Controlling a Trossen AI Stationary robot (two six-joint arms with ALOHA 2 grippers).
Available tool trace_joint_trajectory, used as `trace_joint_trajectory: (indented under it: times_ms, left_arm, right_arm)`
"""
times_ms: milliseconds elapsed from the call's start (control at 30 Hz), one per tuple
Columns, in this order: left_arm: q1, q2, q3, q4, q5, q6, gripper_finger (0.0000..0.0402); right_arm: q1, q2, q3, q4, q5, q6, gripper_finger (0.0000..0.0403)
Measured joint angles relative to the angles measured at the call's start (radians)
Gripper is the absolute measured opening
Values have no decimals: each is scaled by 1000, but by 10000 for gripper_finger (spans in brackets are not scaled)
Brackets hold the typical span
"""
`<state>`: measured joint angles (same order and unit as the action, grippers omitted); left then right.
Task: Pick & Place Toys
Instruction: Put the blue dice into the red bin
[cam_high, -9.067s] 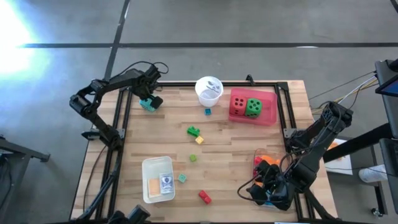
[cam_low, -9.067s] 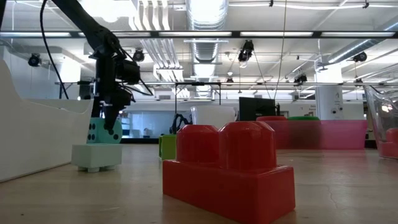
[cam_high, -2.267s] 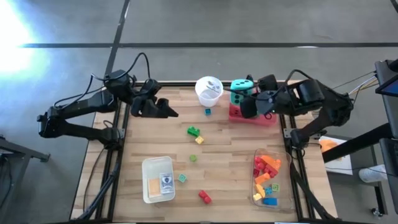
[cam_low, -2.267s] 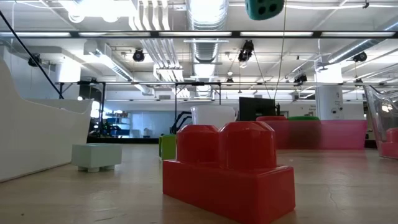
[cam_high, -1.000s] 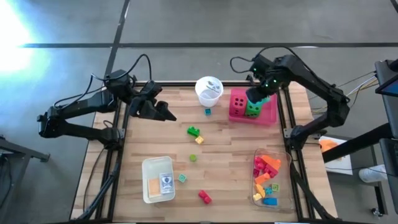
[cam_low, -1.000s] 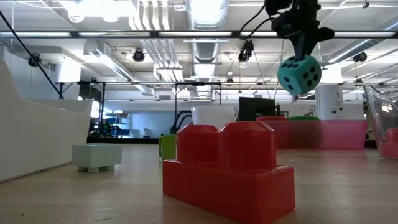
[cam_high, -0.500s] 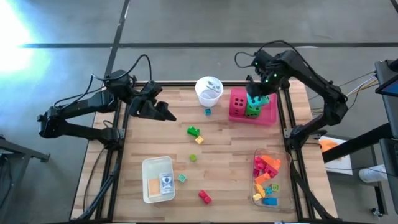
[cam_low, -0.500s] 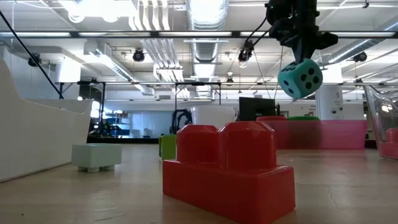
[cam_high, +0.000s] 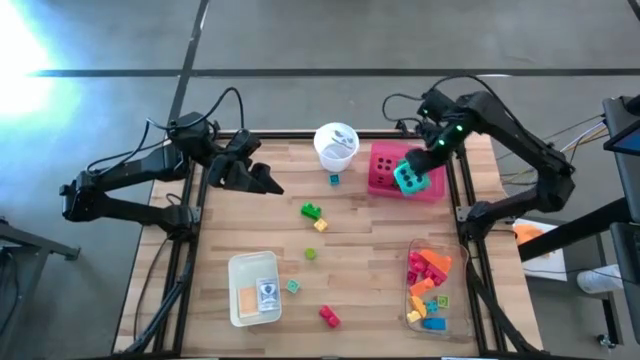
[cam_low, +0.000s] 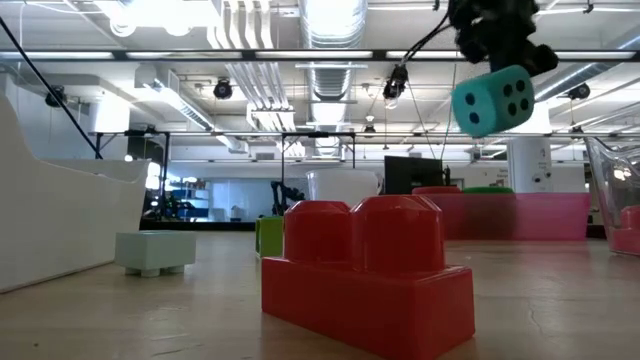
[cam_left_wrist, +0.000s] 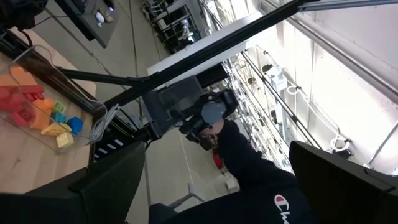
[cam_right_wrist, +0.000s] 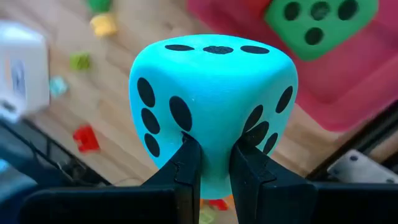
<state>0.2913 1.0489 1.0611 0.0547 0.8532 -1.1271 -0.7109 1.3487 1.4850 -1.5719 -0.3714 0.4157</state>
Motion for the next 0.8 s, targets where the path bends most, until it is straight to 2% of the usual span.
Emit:
trace_joint_trajectory:
  times_ms: [100,200,467,633,800]
  left_arm:
    - [1,0,0,0,0,1,399]
    - [2,0,0,0,0,0,399]
    - [5,0,0,0,0,1,399]
    - [6,0,0,0,0,1,399]
    - [14,0,0,0,0,1,399]
  right_arm:
    - [24,-67,-20,0,3,-74,44]
    - [54,-132,-22,1,1,-57,44]
    - [111,-268,-3,0,-175,219,44]
    - [145,-303,72,0,-189,328,44]
    - [151,-291,207,1,-182,389,43]
